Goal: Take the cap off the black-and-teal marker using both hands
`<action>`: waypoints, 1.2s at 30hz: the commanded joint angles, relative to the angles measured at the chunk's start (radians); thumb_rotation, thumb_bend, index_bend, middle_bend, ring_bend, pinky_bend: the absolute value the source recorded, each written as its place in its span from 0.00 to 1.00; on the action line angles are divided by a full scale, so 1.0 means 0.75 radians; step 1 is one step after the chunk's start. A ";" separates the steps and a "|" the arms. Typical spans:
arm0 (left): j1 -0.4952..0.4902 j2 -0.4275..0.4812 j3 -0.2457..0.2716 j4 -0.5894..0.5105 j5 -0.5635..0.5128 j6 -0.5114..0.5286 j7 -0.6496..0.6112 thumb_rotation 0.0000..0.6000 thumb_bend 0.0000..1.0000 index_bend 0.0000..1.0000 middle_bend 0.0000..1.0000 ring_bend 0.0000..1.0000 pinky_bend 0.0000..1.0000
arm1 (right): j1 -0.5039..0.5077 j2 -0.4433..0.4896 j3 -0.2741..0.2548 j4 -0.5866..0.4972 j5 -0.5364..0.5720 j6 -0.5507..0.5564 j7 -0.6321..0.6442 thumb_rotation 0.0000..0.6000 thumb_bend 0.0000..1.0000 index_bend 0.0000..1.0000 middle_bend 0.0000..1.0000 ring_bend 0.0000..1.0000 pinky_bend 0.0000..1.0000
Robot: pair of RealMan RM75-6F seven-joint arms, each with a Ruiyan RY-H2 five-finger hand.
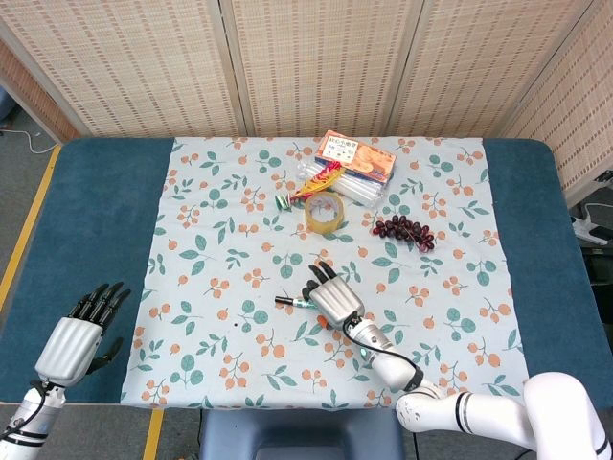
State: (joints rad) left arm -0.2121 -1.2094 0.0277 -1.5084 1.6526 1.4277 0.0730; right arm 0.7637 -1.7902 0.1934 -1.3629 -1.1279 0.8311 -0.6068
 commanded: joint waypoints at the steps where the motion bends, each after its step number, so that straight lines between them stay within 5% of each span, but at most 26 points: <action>1: 0.000 0.002 0.001 0.000 0.001 0.000 -0.003 1.00 0.42 0.00 0.00 0.00 0.16 | 0.024 -0.012 -0.004 0.023 0.014 -0.006 -0.022 1.00 0.21 0.39 0.30 0.00 0.00; 24: -0.007 0.000 -0.001 0.000 0.001 -0.003 -0.008 1.00 0.43 0.00 0.00 0.00 0.16 | 0.090 -0.011 -0.068 0.047 0.112 0.009 -0.080 1.00 0.27 0.48 0.36 0.04 0.00; 36: -0.004 0.003 0.002 0.003 -0.001 -0.001 -0.019 1.00 0.43 0.00 0.00 0.00 0.16 | 0.110 -0.018 -0.089 0.045 0.058 0.053 -0.083 1.00 0.30 0.67 0.50 0.19 0.01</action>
State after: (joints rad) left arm -0.2151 -1.2072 0.0293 -1.5062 1.6517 1.4269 0.0590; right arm 0.8456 -1.8024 0.1270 -1.3302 -1.0835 0.8696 -0.6682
